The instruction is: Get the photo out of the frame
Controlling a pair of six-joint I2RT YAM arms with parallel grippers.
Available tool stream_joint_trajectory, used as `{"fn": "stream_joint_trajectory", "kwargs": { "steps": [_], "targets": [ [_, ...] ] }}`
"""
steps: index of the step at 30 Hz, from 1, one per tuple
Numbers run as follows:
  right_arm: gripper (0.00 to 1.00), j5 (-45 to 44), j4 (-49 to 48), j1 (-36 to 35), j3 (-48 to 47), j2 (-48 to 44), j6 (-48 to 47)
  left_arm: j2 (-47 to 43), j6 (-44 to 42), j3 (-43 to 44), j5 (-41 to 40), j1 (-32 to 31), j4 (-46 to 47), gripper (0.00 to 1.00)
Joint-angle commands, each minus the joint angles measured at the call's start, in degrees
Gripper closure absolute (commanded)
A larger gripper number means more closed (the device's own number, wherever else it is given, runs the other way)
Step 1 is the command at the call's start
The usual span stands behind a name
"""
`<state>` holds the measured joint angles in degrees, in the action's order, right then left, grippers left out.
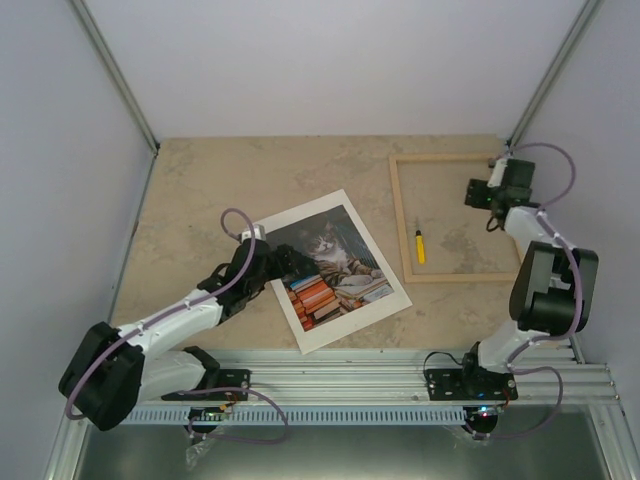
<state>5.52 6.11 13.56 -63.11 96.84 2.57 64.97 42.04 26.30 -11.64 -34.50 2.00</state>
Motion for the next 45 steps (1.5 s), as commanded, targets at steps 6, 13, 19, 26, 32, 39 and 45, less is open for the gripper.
{"fn": "stream_joint_trajectory", "kwargs": {
  "steps": [6,13,19,26,32,39,45],
  "targets": [
    [0.24,-1.4,0.1,-15.8,7.7,-9.0,11.8,-6.4,1.6,-1.9,-0.3,-0.2,-3.4,0.05],
    [0.23,-1.4,-0.5,-30.2,13.3,-17.1,12.0,-8.8,2.9,-2.8,1.0,-0.1,-4.8,0.02],
    [0.22,-1.2,-1.8,-43.6,18.6,-19.3,7.2,-9.5,4.8,-4.8,0.5,-0.2,-4.5,0.01],
    [0.2,-6.6,3.7,-60.4,22.1,-20.0,5.6,-9.9,6.3,-5.5,1.4,-0.2,-5.8,0.01],
    [0.19,-6.9,7.0,-66.0,25.8,-22.6,9.8,-10.4,7.6,-7.2,4.4,-0.1,-5.6,0.01],
    [0.18,-6.8,9.8,-73.3,27.0,-22.5,12.6,-7.6,8.8,-8.1,6.3,-0.1,-3.4,0.01],
    [0.15,-11.4,13.8,-78.0,24.7,-18.8,13.3,-6.2,9.5,-8.7,5.5,-0.1,-2.2,0.01]
  ]
}}
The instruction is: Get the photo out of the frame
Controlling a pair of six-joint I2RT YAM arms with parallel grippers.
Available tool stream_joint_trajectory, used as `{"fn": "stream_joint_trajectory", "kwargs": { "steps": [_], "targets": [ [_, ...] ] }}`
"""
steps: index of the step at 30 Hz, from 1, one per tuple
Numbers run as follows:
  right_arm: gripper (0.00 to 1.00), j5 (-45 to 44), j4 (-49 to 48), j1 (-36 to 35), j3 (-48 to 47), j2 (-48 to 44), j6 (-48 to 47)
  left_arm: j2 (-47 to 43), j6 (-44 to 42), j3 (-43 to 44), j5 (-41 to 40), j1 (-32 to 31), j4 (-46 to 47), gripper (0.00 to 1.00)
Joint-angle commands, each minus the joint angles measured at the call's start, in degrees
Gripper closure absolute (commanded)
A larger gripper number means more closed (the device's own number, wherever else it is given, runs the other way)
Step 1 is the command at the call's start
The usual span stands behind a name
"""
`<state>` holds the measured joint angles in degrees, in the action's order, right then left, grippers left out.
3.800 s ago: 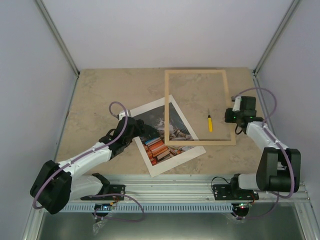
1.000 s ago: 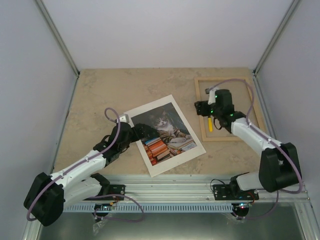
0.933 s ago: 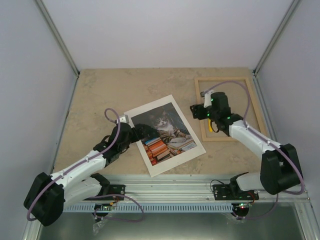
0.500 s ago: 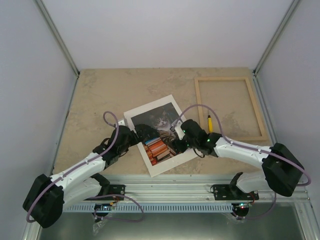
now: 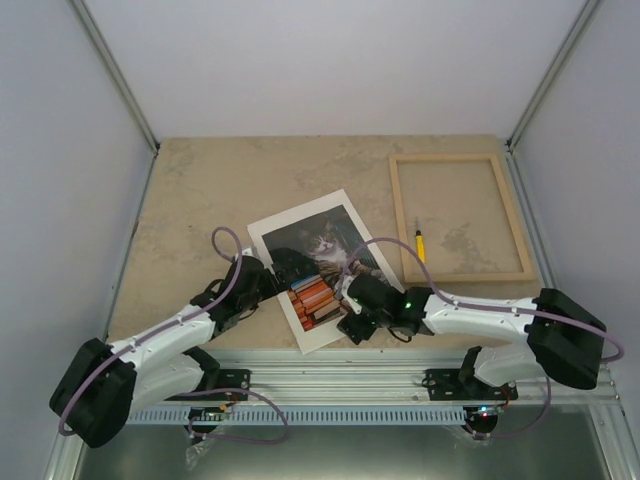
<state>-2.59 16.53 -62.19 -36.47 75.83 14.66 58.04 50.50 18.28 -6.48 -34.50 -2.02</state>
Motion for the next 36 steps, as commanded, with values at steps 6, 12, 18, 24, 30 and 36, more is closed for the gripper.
{"fn": "stream_joint_trajectory", "kwargs": {
  "steps": [6,12,18,24,30,36],
  "targets": [
    [0.14,-5.2,5.9,-7.1,-6.1,8.3,0.3,2.0,1.6,-1.5,1.2,0.7,5.0,0.01],
    [0.14,-6.3,7.0,-10.3,-9.0,14.0,-1.0,2.2,1.2,-3.0,6.3,5.4,7.6,0.01],
    [0.13,-6.9,6.1,-11.4,-11.1,18.4,-3.1,0.5,0.5,-3.7,7.5,8.1,7.4,0.01],
    [0.13,-11.6,2.9,-10.4,-15.0,22.2,-2.6,-1.8,0.3,-3.8,7.0,8.7,5.9,0.01],
    [0.13,-12.3,0.3,-8.2,-20.1,26.2,-1.9,-4.3,0.1,-3.9,6.7,8.7,4.1,0.01],
    [0.13,-12.1,-2.5,-5.5,-22.5,28.9,-0.8,-4.9,0.2,-5.2,6.7,8.8,3.8,0.01]
  ]
}}
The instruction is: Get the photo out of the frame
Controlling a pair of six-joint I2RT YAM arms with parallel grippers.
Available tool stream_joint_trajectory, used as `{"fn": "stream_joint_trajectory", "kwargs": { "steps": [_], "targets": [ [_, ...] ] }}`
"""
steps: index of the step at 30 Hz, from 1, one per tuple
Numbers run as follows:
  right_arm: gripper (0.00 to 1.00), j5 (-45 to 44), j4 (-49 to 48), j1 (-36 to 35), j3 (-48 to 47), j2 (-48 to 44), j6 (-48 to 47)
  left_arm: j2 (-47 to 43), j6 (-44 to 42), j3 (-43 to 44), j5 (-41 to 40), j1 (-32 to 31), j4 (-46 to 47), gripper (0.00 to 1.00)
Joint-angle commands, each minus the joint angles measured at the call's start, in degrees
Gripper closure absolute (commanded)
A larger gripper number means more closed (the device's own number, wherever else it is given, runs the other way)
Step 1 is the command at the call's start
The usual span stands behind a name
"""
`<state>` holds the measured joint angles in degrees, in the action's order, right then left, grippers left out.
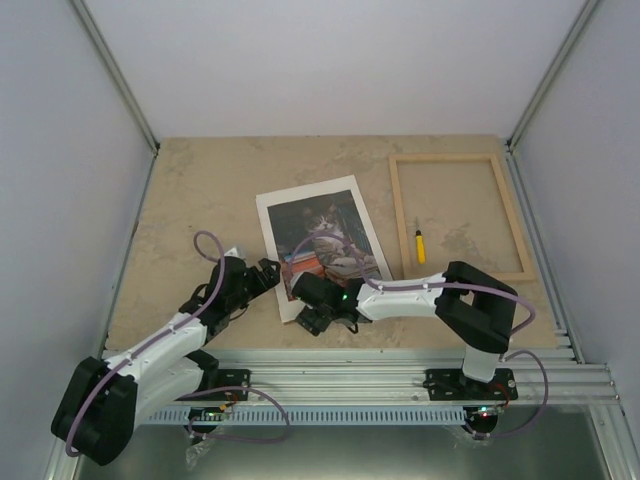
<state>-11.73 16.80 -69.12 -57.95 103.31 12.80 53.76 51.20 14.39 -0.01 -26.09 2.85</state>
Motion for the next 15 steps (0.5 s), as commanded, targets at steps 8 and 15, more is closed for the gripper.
{"fn": "stream_joint_trajectory", "kwargs": {
  "steps": [8,15],
  "targets": [
    [0.13,-0.1,-3.8,2.1,0.3,-1.7,-1.4,1.1,-1.2,-0.8,1.4,0.4,-0.9,0.01],
    [0.12,1.8,-7.1,6.2,5.1,-10.0,-2.9,1.9,0.2,-1.6,5.7,0.4,-0.6,0.01]
  ]
}}
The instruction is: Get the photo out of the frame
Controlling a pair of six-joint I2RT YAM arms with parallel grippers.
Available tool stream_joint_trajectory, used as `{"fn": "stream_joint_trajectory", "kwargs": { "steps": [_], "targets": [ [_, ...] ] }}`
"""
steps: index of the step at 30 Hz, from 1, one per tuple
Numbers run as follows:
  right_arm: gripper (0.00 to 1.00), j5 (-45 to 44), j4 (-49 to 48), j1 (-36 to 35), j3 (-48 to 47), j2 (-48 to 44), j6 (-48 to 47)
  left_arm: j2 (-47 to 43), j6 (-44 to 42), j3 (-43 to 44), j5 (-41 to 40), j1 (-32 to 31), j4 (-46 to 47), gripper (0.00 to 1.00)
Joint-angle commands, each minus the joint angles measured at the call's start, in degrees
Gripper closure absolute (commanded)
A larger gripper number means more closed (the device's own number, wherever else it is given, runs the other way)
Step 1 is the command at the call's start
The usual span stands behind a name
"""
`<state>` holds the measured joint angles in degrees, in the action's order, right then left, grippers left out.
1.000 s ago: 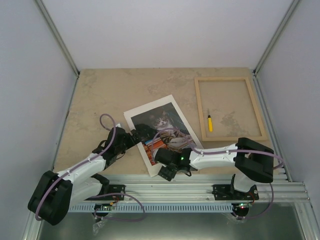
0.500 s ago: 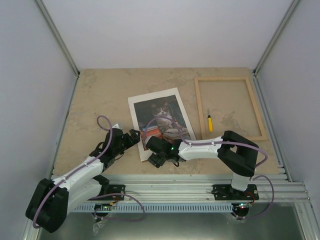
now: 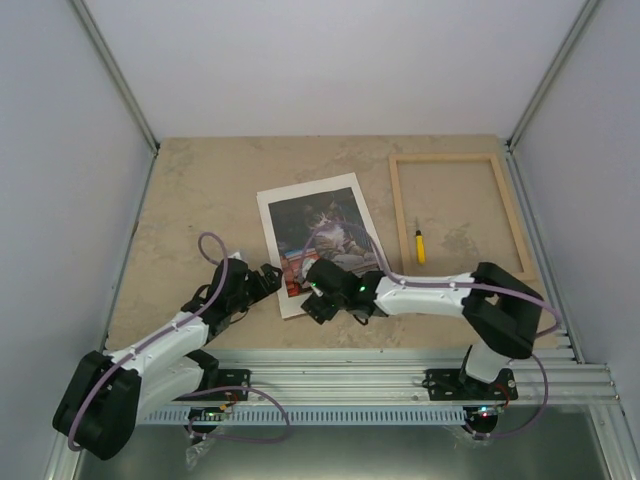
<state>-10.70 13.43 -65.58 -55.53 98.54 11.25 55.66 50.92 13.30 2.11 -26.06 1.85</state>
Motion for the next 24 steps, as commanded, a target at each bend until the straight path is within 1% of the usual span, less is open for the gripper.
{"fn": "stream_joint_trajectory", "kwargs": {
  "steps": [1,6,13,16,20,24],
  "targets": [
    [0.12,0.7,-4.5,3.5,3.6,-6.2,-1.5,0.0,0.7,-0.7,4.7,0.4,0.6,0.01],
    [0.12,0.1,-8.2,7.0,8.6,-11.0,-1.5,1.5,2.7,-2.0,10.3,0.4,2.6,0.01],
    [0.11,-3.4,-14.9,8.8,15.6,-16.6,-0.4,6.6,5.4,-3.0,15.0,0.4,7.5,0.01],
    [0.11,-4.3,-17.1,9.3,18.1,-18.8,-0.1,8.3,5.6,-2.4,15.8,0.4,8.4,0.01],
    [0.11,-4.2,-19.1,9.7,20.0,-20.2,-0.2,9.6,6.2,-2.2,16.6,0.4,9.9,0.01],
    [0.11,-3.8,-19.0,9.6,20.0,-19.6,-0.6,10.7,7.4,-2.0,18.5,0.4,13.2,0.02]
  ]
}}
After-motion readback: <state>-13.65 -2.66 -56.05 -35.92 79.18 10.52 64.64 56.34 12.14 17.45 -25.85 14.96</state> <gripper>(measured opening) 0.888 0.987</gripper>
